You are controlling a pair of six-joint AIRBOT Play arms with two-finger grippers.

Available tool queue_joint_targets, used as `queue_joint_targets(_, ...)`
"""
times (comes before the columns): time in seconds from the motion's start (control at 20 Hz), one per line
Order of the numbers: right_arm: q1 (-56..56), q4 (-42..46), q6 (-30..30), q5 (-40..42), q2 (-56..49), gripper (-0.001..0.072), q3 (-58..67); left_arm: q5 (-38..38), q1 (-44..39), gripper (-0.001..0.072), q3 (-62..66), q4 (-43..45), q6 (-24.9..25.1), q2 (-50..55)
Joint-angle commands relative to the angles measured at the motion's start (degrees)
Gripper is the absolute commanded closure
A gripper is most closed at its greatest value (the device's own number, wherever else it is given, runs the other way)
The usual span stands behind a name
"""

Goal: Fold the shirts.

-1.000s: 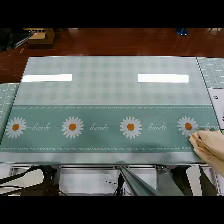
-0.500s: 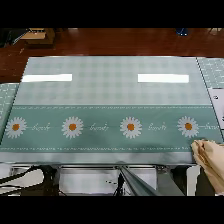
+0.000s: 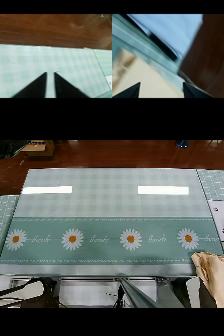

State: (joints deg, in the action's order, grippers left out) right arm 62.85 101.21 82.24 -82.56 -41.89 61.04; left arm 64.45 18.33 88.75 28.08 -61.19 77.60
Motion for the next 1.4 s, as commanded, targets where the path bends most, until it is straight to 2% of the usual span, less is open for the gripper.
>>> queue_joint_targets(0.0, -14.62, -21.24, -1.55, 8.07, -8.11, 0.0141, 15.08, 1.79, -3.98, 0.0208, 0.04, -1.01, 4.35, 0.02)
queue_joint_targets(0.05, -20.92, -22.8, -1.51, 7.82, -10.78, 0.0141, 17.59, 1.77, -6.56, 0.0178, 0.04, -0.24, 5.29, 0.04)
queue_joint_targets(0.1, -27.93, -22.95, -1.42, 7.82, -13.2, 0.0141, 18.82, 1.7, -9.7, 0.0178, 0.07, 3.13, 5.22, -0.04)
queue_joint_targets(0.15, -34.77, -22.43, -1.44, 7.8, -15.39, 0.0141, 18.95, 1.81, -13.25, 0.0178, 0.07, 10.1, 4.02, -0.11)
queue_joint_targets(0.3, -50.69, -17.33, -1.27, 6.73, -21.4, 0.0134, 18.95, 4.37, -24.13, 0.0178, 0.04, 39.6, -13.6, -0.09)
queue_joint_targets(0.35, -54.9, -14.97, -1.22, 5.97, -23.21, 0.0133, 18.95, 6.25, -27.08, 0.0161, 0.04, 46.16, -18.03, -0.09)
queue_joint_targets(0.4, -58.05, -13.05, -1.22, 4.9, -24.81, 0.0131, 18.95, 8.39, -29.62, 0.0038, 0.04, 49.83, -19.76, -0.07)
queue_joint_targets(0.45, -60.39, -11.98, -1.22, 3.58, -26.47, 0.0118, 18.95, 10.36, -31.47, -0.0013, 0.04, 51.32, -20.15, 0.02)
queue_joint_targets(0.65, -64.46, -12.76, -1.18, -0.15, -32.24, 0.0118, 18.95, 15.47, -35.3, -0.0013, 0.02, 54.27, -21.2, 0.79)
queue_joint_targets(1.35, -64.46, -13.66, -1.07, 0.28, -32.87, 0.0119, 18.95, 15.52, -35.47, -0.0013, 0.02, 54.23, -21.16, 1.75)
